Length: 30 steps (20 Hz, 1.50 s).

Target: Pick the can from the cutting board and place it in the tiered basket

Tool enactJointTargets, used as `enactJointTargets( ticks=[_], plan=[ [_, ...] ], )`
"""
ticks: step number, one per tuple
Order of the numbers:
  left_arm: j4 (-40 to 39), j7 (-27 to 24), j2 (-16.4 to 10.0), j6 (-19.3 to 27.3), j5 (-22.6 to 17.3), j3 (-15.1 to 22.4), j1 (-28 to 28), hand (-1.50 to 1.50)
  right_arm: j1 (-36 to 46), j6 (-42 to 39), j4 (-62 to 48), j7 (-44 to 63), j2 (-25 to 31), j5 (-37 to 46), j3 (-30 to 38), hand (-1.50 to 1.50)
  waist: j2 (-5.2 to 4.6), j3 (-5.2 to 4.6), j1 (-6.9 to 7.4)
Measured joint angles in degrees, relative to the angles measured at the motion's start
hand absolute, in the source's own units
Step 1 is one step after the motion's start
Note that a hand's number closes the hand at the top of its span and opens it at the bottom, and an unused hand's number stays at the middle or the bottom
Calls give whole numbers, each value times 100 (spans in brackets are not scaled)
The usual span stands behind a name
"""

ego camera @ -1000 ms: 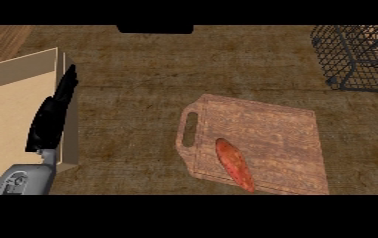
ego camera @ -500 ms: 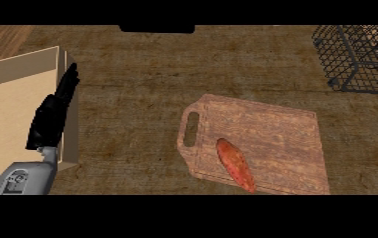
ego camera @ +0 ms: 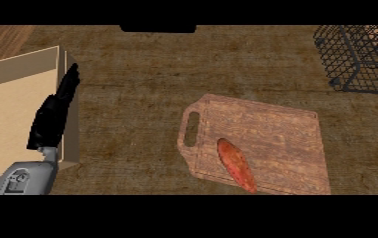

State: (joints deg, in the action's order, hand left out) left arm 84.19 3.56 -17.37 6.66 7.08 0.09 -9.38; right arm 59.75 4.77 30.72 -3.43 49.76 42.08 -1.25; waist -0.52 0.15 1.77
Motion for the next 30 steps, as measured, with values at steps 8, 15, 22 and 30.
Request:
enactJointTargets(
  ticks=[8,15,22,30],
  plan=[
    [24,33,53,-12,65,1,-26,0,219,-473,-1158,-485,18,-370,552,-150,-6,-18,34],
    [-70,-21,108,-15,117,-37,-89,0,248,-487,-1650,-630,-112,-702,1000,-150,6,-12,23],
    [-128,55,47,-126,81,-145,-147,0,337,-217,-1714,-939,42,-1218,1619,-150,-17,-11,13],
    [-78,114,54,-153,112,-206,-96,0,344,-530,-1779,-675,764,-1579,2069,-150,8,-8,-50]
  ],
)
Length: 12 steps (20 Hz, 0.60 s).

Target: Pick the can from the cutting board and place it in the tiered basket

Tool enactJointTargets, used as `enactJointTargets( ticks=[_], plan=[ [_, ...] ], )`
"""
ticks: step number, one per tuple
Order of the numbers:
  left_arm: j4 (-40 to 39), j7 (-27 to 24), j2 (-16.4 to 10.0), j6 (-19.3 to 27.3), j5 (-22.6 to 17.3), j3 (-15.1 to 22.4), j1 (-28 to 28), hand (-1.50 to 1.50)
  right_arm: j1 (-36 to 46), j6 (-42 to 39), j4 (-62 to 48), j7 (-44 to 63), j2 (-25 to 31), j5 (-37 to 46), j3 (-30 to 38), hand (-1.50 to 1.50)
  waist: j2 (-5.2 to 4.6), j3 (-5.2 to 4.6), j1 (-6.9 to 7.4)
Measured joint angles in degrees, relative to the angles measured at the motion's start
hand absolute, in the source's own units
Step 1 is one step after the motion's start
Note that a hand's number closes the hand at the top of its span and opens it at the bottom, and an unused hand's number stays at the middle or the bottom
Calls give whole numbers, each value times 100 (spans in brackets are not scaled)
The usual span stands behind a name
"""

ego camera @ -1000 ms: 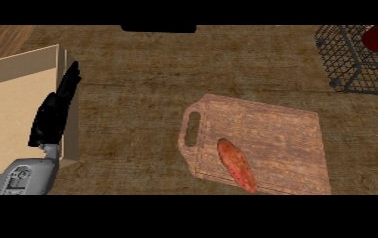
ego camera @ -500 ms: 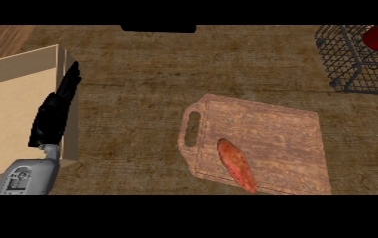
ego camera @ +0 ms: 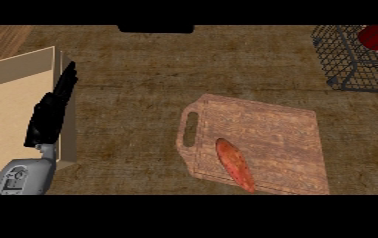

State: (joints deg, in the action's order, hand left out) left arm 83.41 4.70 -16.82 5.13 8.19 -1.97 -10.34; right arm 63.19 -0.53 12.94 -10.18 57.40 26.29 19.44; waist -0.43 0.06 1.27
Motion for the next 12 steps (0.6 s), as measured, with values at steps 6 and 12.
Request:
enactJointTargets(
  ticks=[6,12],
  plan=[
    [6,-29,73,35,28,-7,40,0,-350,-930,-319,-5,886,-337,372,-150,-6,7,-30],
    [-98,-143,84,42,52,-62,13,0,-1150,-1595,-590,-727,1497,-747,805,-150,-3,23,-69]
  ],
)
